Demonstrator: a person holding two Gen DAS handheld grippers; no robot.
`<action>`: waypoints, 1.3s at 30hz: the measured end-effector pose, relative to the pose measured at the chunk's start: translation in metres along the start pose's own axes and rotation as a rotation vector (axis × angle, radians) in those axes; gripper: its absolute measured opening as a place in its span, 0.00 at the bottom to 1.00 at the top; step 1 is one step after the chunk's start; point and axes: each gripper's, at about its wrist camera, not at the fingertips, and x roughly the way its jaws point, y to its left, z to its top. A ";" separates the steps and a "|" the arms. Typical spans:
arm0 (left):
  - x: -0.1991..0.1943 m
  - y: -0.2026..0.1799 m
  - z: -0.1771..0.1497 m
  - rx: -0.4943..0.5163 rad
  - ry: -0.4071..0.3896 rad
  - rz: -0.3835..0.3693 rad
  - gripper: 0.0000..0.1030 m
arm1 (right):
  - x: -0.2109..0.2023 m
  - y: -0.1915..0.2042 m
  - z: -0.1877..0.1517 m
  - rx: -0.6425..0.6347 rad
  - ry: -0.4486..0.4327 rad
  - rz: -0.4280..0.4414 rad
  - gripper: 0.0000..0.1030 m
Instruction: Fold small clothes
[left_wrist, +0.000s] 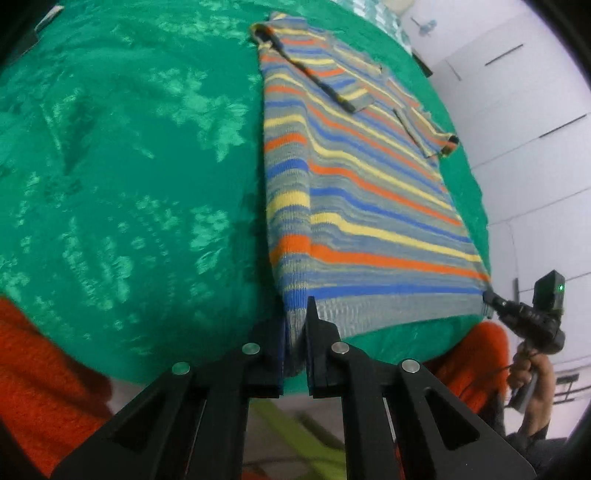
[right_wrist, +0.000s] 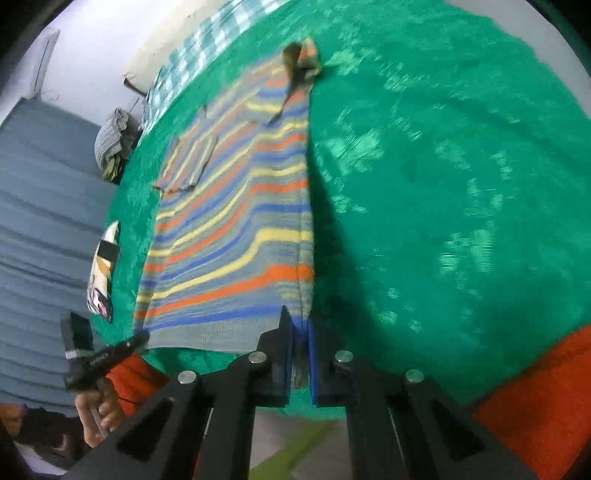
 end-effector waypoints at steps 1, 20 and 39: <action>0.003 0.002 0.000 -0.009 0.008 0.004 0.06 | 0.007 -0.003 -0.001 0.003 0.018 -0.022 0.06; 0.019 -0.001 -0.005 0.014 -0.032 0.147 0.06 | 0.050 -0.009 -0.027 -0.041 0.052 -0.173 0.06; 0.048 -0.002 -0.004 0.049 0.027 0.257 0.06 | 0.066 -0.013 -0.032 -0.071 0.096 -0.226 0.05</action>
